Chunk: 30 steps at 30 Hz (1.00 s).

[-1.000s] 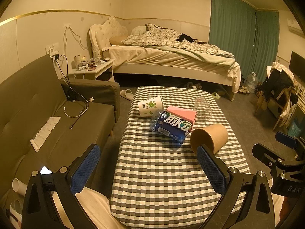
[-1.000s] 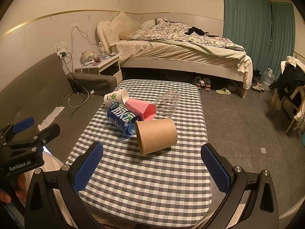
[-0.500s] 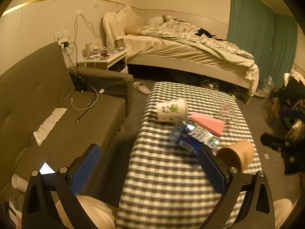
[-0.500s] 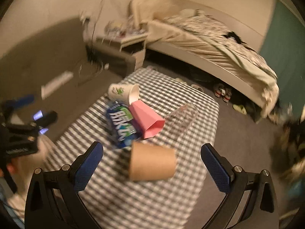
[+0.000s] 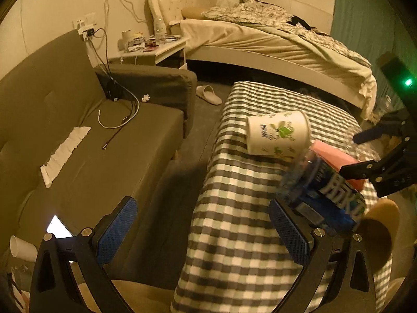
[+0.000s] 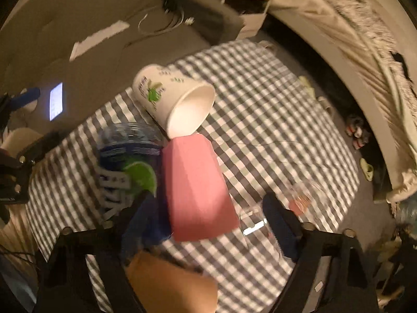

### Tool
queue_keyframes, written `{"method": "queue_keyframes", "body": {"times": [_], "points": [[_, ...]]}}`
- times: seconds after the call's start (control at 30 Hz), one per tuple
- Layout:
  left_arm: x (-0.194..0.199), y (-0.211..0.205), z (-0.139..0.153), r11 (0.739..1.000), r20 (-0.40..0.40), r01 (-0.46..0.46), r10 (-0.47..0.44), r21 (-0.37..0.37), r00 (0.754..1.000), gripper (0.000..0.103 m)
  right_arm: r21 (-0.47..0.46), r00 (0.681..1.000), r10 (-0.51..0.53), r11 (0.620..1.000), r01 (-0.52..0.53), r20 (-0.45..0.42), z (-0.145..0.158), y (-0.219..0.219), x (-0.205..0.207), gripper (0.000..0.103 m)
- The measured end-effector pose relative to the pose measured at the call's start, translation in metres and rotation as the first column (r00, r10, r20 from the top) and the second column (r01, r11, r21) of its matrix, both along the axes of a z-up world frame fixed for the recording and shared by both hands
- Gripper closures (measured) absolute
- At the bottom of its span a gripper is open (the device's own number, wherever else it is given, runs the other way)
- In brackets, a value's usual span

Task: Flip cup upside down
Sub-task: 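Grasp the pink hexagonal cup lying on its side with the right tool and lift, then carry the pink cup toward the left tool and lower it onto the table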

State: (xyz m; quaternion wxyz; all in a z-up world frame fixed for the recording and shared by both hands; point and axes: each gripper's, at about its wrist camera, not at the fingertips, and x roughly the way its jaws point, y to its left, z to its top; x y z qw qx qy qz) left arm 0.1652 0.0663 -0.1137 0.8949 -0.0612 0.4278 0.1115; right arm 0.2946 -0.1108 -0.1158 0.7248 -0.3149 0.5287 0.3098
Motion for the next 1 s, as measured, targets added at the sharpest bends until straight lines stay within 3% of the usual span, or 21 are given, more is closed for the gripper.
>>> {"method": "queue_keyframes", "body": {"times": [0.07,0.27,0.37,0.43,0.5,0.6,0.77,0.9,1.0], "points": [[0.004,0.004,-0.004,1.0,-0.003,-0.006,0.006,-0.012,1.0,0.0,-0.002,0.999,0.009,1.0,-0.009,-0.031,-0.01,0.0,0.01,0.03],[0.015,0.008,-0.014,0.999,-0.033,-0.003,0.002,-0.036,0.999,0.0,0.079,0.986,0.018,0.997,-0.005,-0.168,-0.031,0.002,0.026,0.03],[0.016,0.008,-0.016,0.999,-0.041,0.004,-0.006,-0.037,0.999,0.0,0.068,0.979,0.009,0.998,0.005,-0.203,-0.048,0.006,0.031,0.032],[0.015,0.007,-0.016,0.999,-0.041,0.009,-0.01,-0.032,0.999,0.0,0.067,0.973,0.007,0.998,0.009,-0.23,-0.058,0.012,0.032,0.04],[0.013,0.006,-0.013,1.0,-0.035,0.01,-0.011,-0.028,0.999,0.0,0.065,0.976,0.0,0.998,0.014,-0.217,-0.059,0.014,0.03,0.041],[0.008,0.004,-0.004,1.0,-0.017,0.013,-0.013,-0.027,1.0,0.0,0.068,0.984,-0.016,0.997,0.028,-0.179,-0.041,0.013,0.022,0.041],[-0.008,-0.001,0.024,0.999,0.036,0.03,-0.029,-0.024,0.999,0.0,0.055,0.996,-0.04,0.997,0.044,-0.086,0.019,0.005,-0.003,0.041],[-0.033,-0.005,0.051,0.998,0.077,0.049,-0.047,-0.03,0.996,0.0,0.054,0.999,-0.023,0.998,0.025,-0.039,0.067,-0.002,-0.047,0.041],[-0.056,-0.006,0.062,0.997,0.085,0.066,-0.063,-0.026,0.994,0.0,0.06,0.999,0.008,0.998,-0.006,-0.038,0.086,-0.004,-0.091,0.041]]}}
